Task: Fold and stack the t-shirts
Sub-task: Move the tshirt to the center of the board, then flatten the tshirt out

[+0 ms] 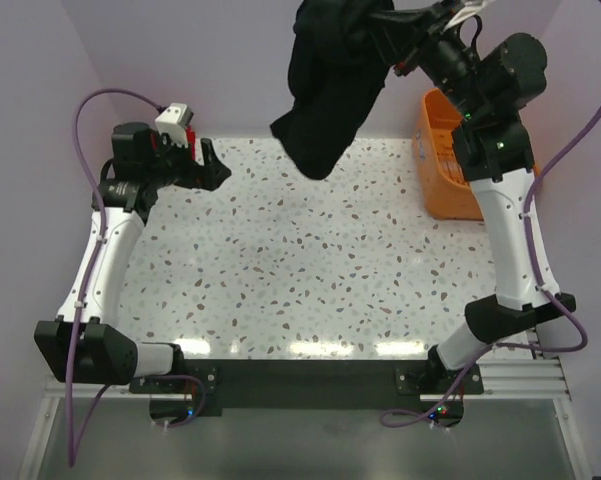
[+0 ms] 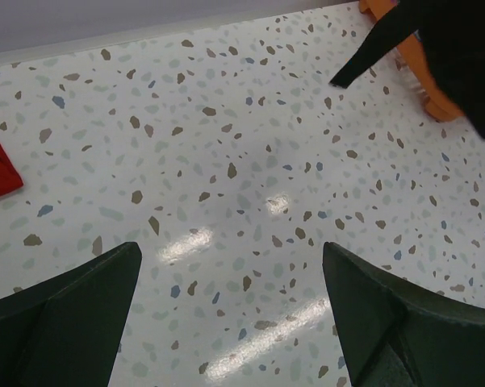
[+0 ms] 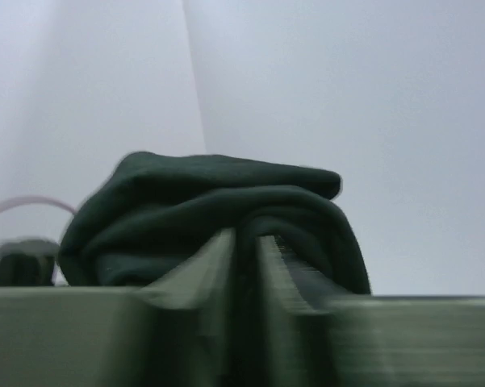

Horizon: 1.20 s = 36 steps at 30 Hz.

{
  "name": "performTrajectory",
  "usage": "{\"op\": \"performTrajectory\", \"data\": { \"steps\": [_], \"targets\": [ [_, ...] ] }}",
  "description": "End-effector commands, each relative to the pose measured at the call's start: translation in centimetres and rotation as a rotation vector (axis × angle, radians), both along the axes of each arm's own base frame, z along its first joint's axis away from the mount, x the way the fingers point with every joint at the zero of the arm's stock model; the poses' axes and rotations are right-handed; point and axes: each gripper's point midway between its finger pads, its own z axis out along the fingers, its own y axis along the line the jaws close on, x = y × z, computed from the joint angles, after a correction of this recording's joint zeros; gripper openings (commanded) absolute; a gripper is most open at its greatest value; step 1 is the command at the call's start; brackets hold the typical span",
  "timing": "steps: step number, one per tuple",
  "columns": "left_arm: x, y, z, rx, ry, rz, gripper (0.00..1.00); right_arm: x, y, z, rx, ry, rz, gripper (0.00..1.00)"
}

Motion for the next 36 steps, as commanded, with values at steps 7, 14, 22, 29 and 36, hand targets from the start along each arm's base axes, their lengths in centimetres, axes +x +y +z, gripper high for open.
{"op": "performTrajectory", "data": {
  "steps": [7, 14, 22, 29, 36],
  "targets": [
    [-1.7, 1.9, 0.3, 0.126, -0.074, -0.013, 1.00, 4.3, -7.8, -28.0, 0.036, 0.907, -0.215, 0.99],
    [-3.2, 2.0, -7.4, 0.297, 0.061, -0.216, 1.00, 1.1, -9.5, -43.2, -0.418, 1.195, -0.110, 0.98],
    [-2.3, 3.7, -16.4, 0.425, 0.285, -0.296, 0.70, -4.2, -3.7, -50.9, -0.773, 1.254, 0.061, 0.85],
    [0.6, 2.2, -21.9, 0.457, 0.364, -0.272, 0.72, -5.9, -1.6, -57.4, -0.858, 1.419, 0.109, 0.83],
    [2.9, 0.9, -24.7, 0.545, 0.344, -0.240, 0.73, -6.6, -0.5, -62.4, -0.884, 1.546, 0.104, 0.81]
  ]
}}
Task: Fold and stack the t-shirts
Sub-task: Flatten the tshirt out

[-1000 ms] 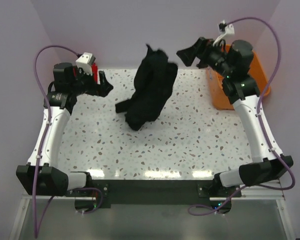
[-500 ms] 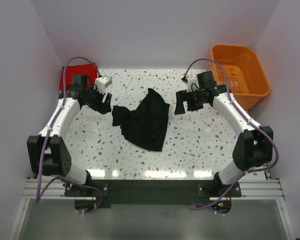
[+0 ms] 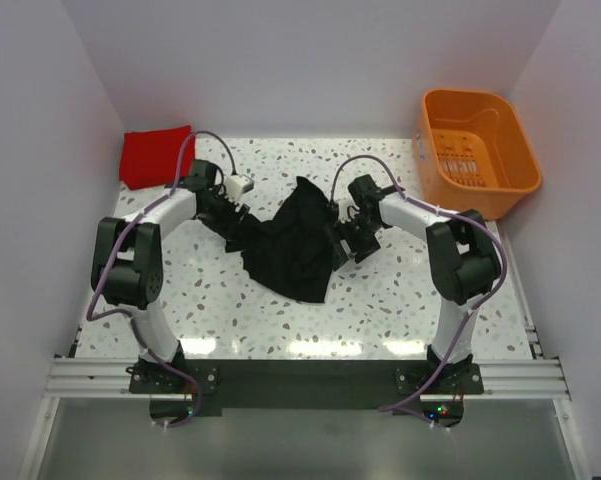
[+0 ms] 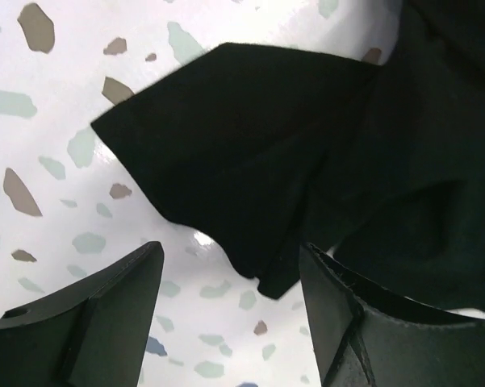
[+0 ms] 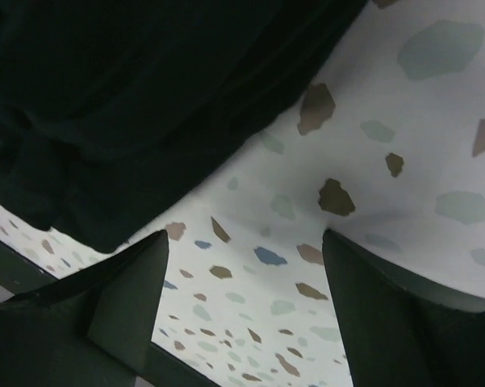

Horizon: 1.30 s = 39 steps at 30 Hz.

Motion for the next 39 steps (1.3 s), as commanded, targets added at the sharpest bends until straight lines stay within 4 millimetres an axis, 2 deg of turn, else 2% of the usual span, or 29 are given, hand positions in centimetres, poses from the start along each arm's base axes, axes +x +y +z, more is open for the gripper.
{"op": "performTrajectory", "data": {
  "steps": [1, 3, 7, 11, 13, 14, 16, 17, 18, 19, 20, 23, 25, 26, 27, 29, 30, 31, 32, 33, 34, 35, 39],
  "targets": [
    [3.4, 0.0, 0.3, 0.061, -0.112, 0.034, 0.73, 0.5, 0.9, -1.0, 0.005, -0.003, -0.047, 0.81],
    [3.7, -0.5, -0.7, 0.081, -0.109, 0.024, 0.72, 0.1, 1.0, -2.0, -0.003, 0.024, -0.051, 0.78],
    [3.8, -0.1, -2.5, 0.152, -0.092, 0.030, 0.68, 0.3, 1.6, -3.1, -0.001, 0.028, -0.048, 0.73],
    [3.2, 0.5, -3.8, 0.185, -0.057, 0.037, 0.57, 0.2, 2.1, -4.3, 0.000, 0.054, -0.043, 0.57],
    [2.7, 0.7, -3.9, 0.186, -0.046, 0.040, 0.41, 0.6, 2.2, -4.6, 0.006, 0.041, -0.036, 0.45],
    [2.4, 0.7, -4.0, 0.187, -0.038, 0.042, 0.28, 0.7, 2.2, -4.7, 0.007, 0.039, -0.035, 0.31],
    [2.3, 0.8, -3.2, 0.167, -0.046, 0.054, 0.15, 1.1, 2.5, -4.3, 0.013, 0.026, -0.018, 0.16],
    [2.0, 1.3, -3.0, 0.158, -0.028, 0.069, 0.09, 1.3, 2.3, -4.2, 0.009, 0.018, -0.017, 0.00],
    [1.9, 1.5, -2.5, 0.146, -0.025, 0.079, 0.00, 1.7, 2.0, -3.9, 0.003, 0.000, -0.019, 0.00],
    [2.0, 2.0, -1.4, 0.124, -0.042, 0.097, 0.00, 1.9, 1.7, -3.6, 0.003, -0.010, -0.020, 0.00],
    [1.5, 2.5, -1.1, 0.122, -0.033, 0.108, 0.00, 2.3, 1.5, -2.8, 0.007, -0.035, -0.025, 0.00],
    [1.1, 4.1, 1.2, 0.109, -0.057, 0.140, 0.00, 4.0, -1.4, -1.6, -0.030, -0.102, -0.061, 0.00],
    [0.8, 4.5, 2.8, 0.091, -0.078, 0.145, 0.00, 5.4, -2.7, -0.1, -0.040, -0.160, -0.077, 0.00],
    [0.2, 4.6, 2.8, 0.095, -0.062, 0.135, 0.00, 5.7, -3.1, 0.4, -0.036, -0.167, -0.079, 0.00],
    [-0.1, 4.3, 3.2, 0.080, -0.065, 0.125, 0.00, 5.4, -2.4, 1.4, 0.001, -0.151, -0.045, 0.00],
    [-0.9, 3.8, 2.8, 0.057, -0.037, 0.121, 0.00, 4.1, -0.7, 2.2, 0.070, -0.098, -0.017, 0.02],
    [-1.1, 3.6, 2.8, 0.048, -0.031, 0.121, 0.00, 3.3, 0.3, 2.5, 0.093, -0.070, -0.027, 0.13],
    [-1.4, 3.4, 2.4, 0.044, -0.013, 0.121, 0.00, 2.3, 1.0, 2.7, 0.107, -0.062, -0.019, 0.40],
    [-1.5, 3.4, 2.2, 0.039, -0.003, 0.131, 0.00, 1.2, 2.6, 2.7, 0.116, -0.070, 0.020, 0.52],
    [-1.6, 3.3, 2.1, 0.034, 0.001, 0.137, 0.00, 0.5, 3.5, 2.4, 0.126, -0.064, -0.008, 0.58],
    [-1.7, 3.2, 2.1, 0.028, 0.005, 0.135, 0.00, 0.3, 4.1, 3.0, 0.121, -0.102, 0.002, 0.61],
    [-2.0, 3.2, 1.9, 0.024, 0.016, 0.142, 0.00, -0.6, 5.6, 3.2, 0.118, -0.125, 0.047, 0.61],
    [-2.7, 3.0, 1.8, 0.012, 0.034, 0.152, 0.00, -1.3, 9.8, 5.4, 0.183, -0.185, 0.112, 0.59]
  ]
}}
